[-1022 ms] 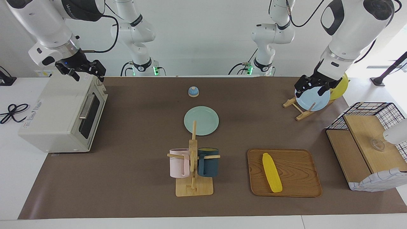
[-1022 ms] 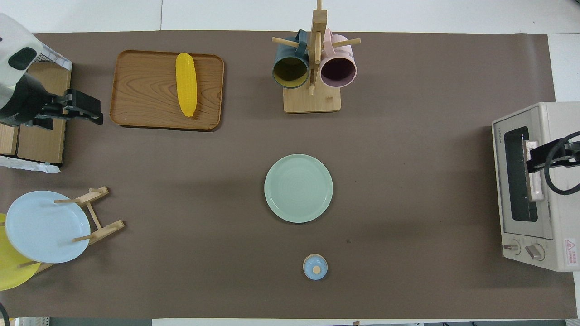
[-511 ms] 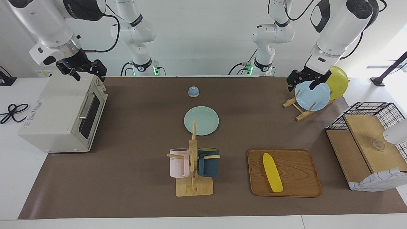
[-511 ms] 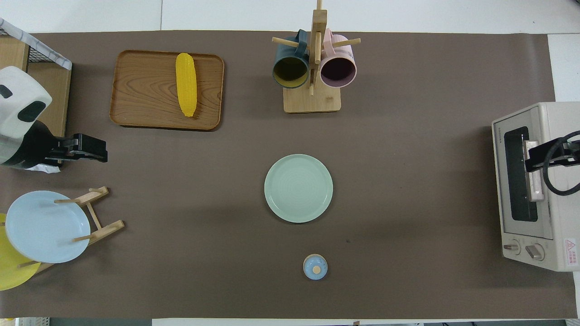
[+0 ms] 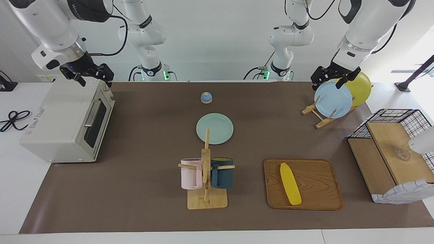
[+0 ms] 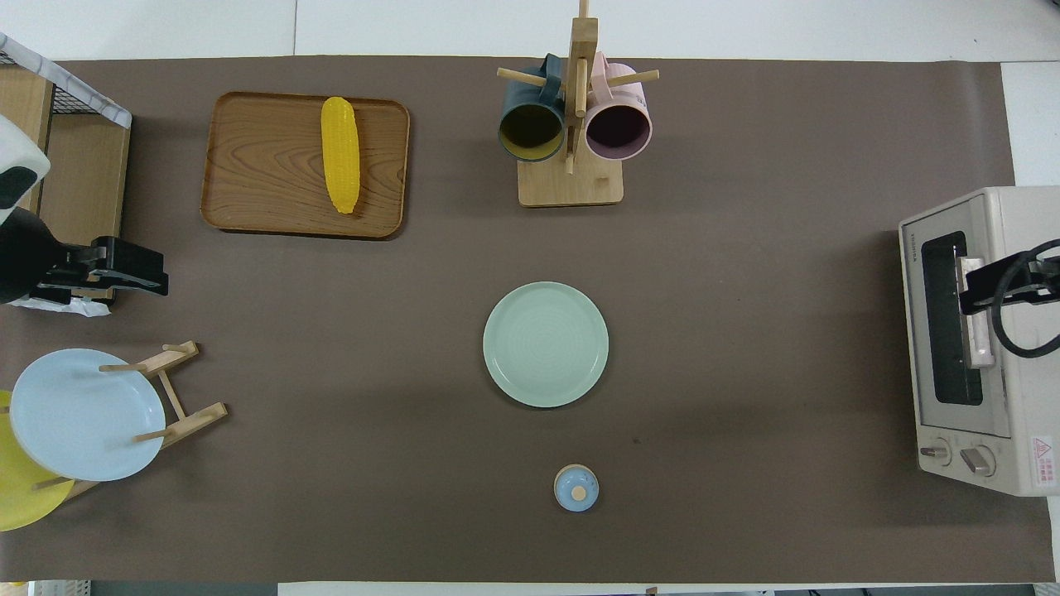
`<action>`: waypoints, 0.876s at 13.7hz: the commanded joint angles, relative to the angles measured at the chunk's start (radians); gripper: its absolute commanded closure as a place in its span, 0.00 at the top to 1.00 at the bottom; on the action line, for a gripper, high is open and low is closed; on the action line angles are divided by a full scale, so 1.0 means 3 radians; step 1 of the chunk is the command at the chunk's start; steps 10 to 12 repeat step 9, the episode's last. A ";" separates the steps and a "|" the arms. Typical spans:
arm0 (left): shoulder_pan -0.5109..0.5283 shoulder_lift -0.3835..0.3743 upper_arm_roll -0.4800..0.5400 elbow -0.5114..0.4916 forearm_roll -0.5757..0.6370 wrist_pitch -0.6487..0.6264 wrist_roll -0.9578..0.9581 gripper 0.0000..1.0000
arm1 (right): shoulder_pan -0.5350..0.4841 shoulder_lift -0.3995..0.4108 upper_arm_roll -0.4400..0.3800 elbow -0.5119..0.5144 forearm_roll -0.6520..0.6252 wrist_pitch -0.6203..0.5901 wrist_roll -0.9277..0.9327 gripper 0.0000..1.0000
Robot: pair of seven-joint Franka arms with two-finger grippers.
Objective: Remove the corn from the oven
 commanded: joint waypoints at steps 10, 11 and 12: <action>-0.0052 0.0061 0.0066 0.0059 -0.0048 0.0057 0.0013 1.00 | -0.0053 -0.0036 0.0030 -0.0013 0.0098 -0.0047 -0.0091 1.00; -0.0052 0.0061 0.0066 0.0059 -0.0048 0.0057 0.0013 1.00 | -0.0053 -0.0036 0.0030 -0.0013 0.0098 -0.0047 -0.0091 1.00; -0.0052 0.0061 0.0066 0.0059 -0.0048 0.0057 0.0013 1.00 | -0.0053 -0.0036 0.0030 -0.0013 0.0098 -0.0047 -0.0091 1.00</action>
